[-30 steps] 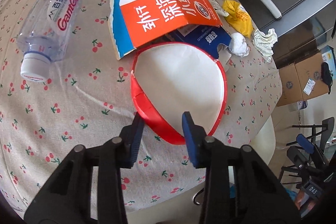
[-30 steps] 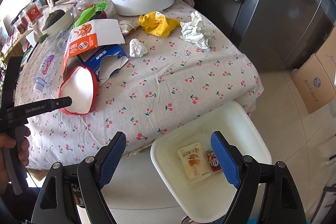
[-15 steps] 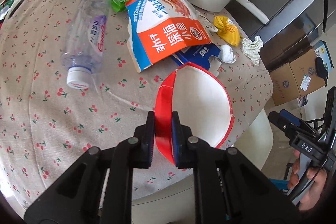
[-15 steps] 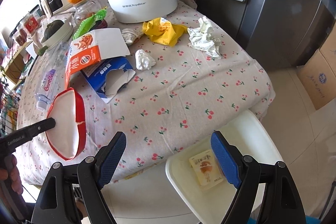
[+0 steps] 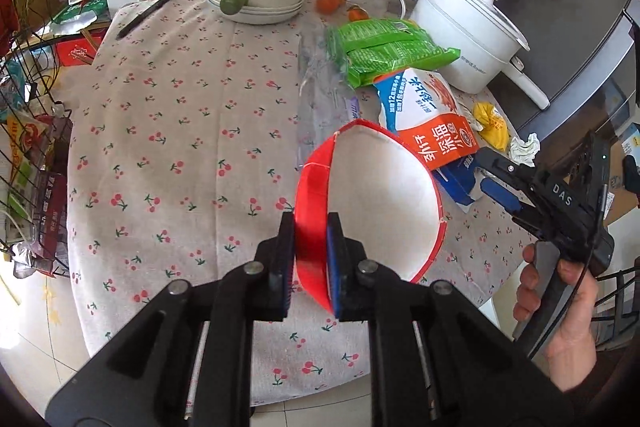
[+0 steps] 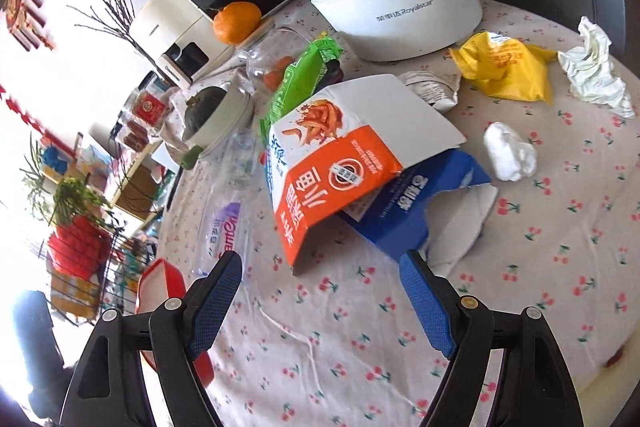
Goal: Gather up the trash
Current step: 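Grasp the orange-and-white snack bag with the right tool while the left holds the bowl, then lift the snack bag with the right tool and drop it into the white bin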
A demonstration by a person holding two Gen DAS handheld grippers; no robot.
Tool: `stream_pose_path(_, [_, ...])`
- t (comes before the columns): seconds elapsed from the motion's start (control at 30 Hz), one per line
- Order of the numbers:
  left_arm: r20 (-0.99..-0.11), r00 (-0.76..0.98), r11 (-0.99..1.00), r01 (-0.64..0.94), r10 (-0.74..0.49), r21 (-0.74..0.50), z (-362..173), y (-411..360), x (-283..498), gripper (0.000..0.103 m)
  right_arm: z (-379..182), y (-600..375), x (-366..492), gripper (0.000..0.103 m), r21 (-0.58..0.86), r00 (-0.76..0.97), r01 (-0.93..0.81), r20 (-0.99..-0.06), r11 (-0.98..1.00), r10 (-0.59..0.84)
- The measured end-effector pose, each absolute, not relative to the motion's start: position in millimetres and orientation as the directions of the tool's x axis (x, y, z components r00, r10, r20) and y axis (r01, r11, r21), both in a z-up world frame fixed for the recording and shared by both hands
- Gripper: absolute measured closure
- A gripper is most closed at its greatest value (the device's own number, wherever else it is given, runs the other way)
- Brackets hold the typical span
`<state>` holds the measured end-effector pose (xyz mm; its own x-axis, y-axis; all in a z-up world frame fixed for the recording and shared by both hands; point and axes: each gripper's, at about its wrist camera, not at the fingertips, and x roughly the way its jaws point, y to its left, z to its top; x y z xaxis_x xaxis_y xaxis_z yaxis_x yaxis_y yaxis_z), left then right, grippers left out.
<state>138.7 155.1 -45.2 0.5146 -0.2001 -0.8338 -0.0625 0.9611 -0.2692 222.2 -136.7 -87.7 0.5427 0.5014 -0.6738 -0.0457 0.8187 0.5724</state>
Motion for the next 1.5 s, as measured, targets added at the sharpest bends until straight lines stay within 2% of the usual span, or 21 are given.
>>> stream_pose_path(0.13, [-0.830,0.513,0.951,-0.080,-0.217,-0.298,-45,165,138,0.087,-105,-125,245,0.033,0.609,0.568,-0.018,-0.647,0.793,0.510])
stream_pose_path(0.2, [-0.826,0.519,0.948,-0.083,-0.222,-0.307,-45,168,138,0.087,-109,-123,254,0.054,0.608,0.582,-0.004,-0.645,0.794,0.496])
stream_pose_path(0.33, [-0.830,0.514,0.949,-0.090,-0.215,-0.301,-48,172,140,0.087,-113,-123,266,0.066,0.649,0.618,0.021,-0.606,0.760,0.501])
stream_pose_path(0.4, [-0.830,0.512,0.946,-0.094,-0.220,-0.309,-49,172,141,0.087,-115,-127,269,0.079,0.697,0.629,0.035,-0.572,0.716,0.526])
stream_pose_path(0.5, [-0.828,0.514,0.945,-0.093,-0.225,-0.315,-48,172,140,0.087,-113,-134,267,0.092,0.751,0.638,0.046,-0.529,0.659,0.559])
stream_pose_path(0.67, [-0.827,0.514,0.947,-0.081,-0.226,-0.310,-47,165,139,0.087,-84,-137,256,0.099,0.753,0.636,-0.010,-0.503,0.658,0.585])
stream_pose_path(1.03, [-0.815,0.511,0.944,-0.021,-0.274,-0.330,-39,136,140,0.087,-15,-173,205,0.100,0.735,0.627,-0.126,-0.461,0.666,0.628])
stream_pose_path(1.2, [-0.821,0.493,0.947,0.016,-0.288,-0.322,-40,115,141,0.087,-21,-205,183,0.100,0.759,0.591,-0.034,-0.510,0.651,0.626])
stream_pose_path(1.5, [-0.825,0.435,0.930,0.102,-0.362,-0.354,-41,65,141,0.087,-52,-291,138,0.100,0.821,0.602,0.173,-0.525,0.543,0.602])
